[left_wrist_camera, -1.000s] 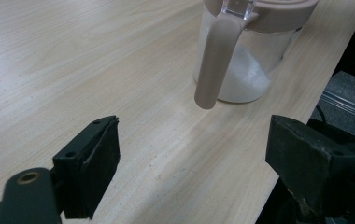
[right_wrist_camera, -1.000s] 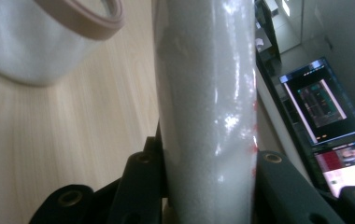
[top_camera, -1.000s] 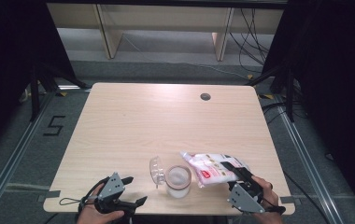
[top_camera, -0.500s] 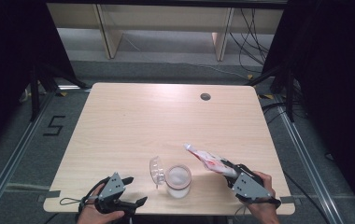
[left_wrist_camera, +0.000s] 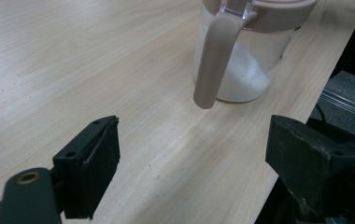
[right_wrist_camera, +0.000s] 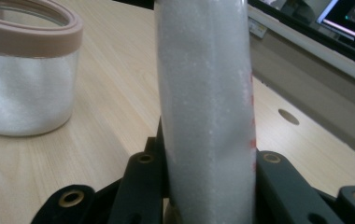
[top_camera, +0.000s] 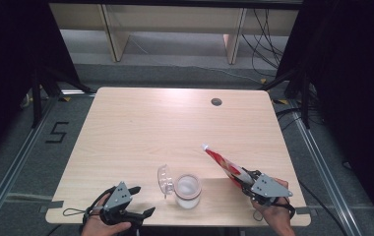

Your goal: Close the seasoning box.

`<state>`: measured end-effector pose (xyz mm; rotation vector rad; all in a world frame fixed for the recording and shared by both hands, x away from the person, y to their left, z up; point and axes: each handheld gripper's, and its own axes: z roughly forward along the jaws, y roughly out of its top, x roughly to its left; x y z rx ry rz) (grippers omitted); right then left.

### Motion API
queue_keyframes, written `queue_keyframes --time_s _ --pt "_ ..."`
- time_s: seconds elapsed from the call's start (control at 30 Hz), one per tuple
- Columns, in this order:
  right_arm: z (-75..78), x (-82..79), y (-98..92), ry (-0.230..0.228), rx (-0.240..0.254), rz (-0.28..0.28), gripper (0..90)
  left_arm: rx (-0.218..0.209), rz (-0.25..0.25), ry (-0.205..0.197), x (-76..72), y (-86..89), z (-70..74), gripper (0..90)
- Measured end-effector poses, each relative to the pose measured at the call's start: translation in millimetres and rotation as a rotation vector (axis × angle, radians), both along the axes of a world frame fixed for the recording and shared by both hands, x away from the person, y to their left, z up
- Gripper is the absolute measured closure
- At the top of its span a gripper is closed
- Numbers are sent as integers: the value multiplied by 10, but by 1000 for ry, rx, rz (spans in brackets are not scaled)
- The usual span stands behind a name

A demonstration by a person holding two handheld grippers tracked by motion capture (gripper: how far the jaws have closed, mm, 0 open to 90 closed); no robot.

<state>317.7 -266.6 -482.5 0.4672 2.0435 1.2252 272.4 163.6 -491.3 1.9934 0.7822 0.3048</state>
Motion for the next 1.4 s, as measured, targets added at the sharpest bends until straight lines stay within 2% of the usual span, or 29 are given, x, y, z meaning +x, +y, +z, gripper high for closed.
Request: queue_keyframes --time_s 0.03,0.07,0.1,0.13,0.2,0.27,0.3,0.37,0.43,0.5,0.57,0.67,0.7,0.77,0.8,0.87,0.9,0.93,0.97,1.07,1.1,1.17,1.2,1.23,1.27,1.33,1.37,1.4 --pt "-3 0 -12 22 14 -13 726 -5 5 -6 -1 -4 -2 174" --pt "-6 5 -21 28 20 -15 726 29 2 -5 -2 14 16 174" --pt "-12 -4 -28 41 26 -22 726 43 -4 -7 6 27 16 174" --pt "-18 6 -32 27 28 -23 725 16 -4 -5 -1 14 10 174" --pt "-25 1 -35 41 39 -17 724 4 -2 -1 -7 9 11 174" --pt "-31 -20 -26 73 51 -27 722 23 -16 -19 9 23 16 174" --pt "-30 1 -38 38 48 -27 721 50 -22 -22 17 38 19 174" --pt "-44 -22 -39 99 85 -38 720 11 -9 -19 1 11 7 174" --pt "-46 -23 -60 96 99 -51 720 7 0 -4 -8 10 9 174" --pt "-54 -27 -102 111 132 -63 716 18 -17 -19 5 22 16 174" --pt "-56 -31 -116 105 132 -65 712 20 -15 -20 5 24 16 174" --pt "-52 -60 -132 132 152 -75 709 20 -13 -19 4 24 15 174" --pt "-40 -76 -147 140 144 -82 707 17 -14 -19 2 21 15 174" --pt "-37 -72 -146 134 155 -84 704 19 -16 -20 2 22 16 174" --pt "-30 -76 -156 143 151 -87 702 2 3 0 -14 9 10 174" --pt "-33 -85 -171 151 172 -95 699 10 -2 -9 -7 17 11 174" --pt "-33 -92 -176 150 174 -97 700 36 -15 -19 7 35 15 174" --pt "-25 -96 -189 156 160 -87 699 19 -11 -16 5 25 10 174" --pt "-22 -110 -195 178 172 -99 699 18 -9 -13 3 24 7 174" --pt "-19 -109 -222 167 182 -119 700 17 3 -5 -6 23 9 174" --pt "-17 -115 -234 175 195 -130 699 1 7 -4 -9 13 6 174" --pt "-18 -126 -268 188 205 -135 700 9 7 -4 -8 16 7 174" --pt "-23 -140 -273 220 222 -132 699 11 5 -4 -6 18 6 174" --pt "-22 -124 -301 177 201 -137 699 14 3 -4 -4 18 6 174" --pt "-27 -155 -292 226 235 -150 699 37 -1 -9 1 31 12 174" --pt "-33 -158 -317 227 235 -155 700 5 5 -5 -12 16 12 174" --pt "-40 -142 -332 206 230 -154 700 -4 9 1 -17 12 11 174" --pt "-48 -155 -340 244 241 -160 700 9 9 0 -17 22 16 174"
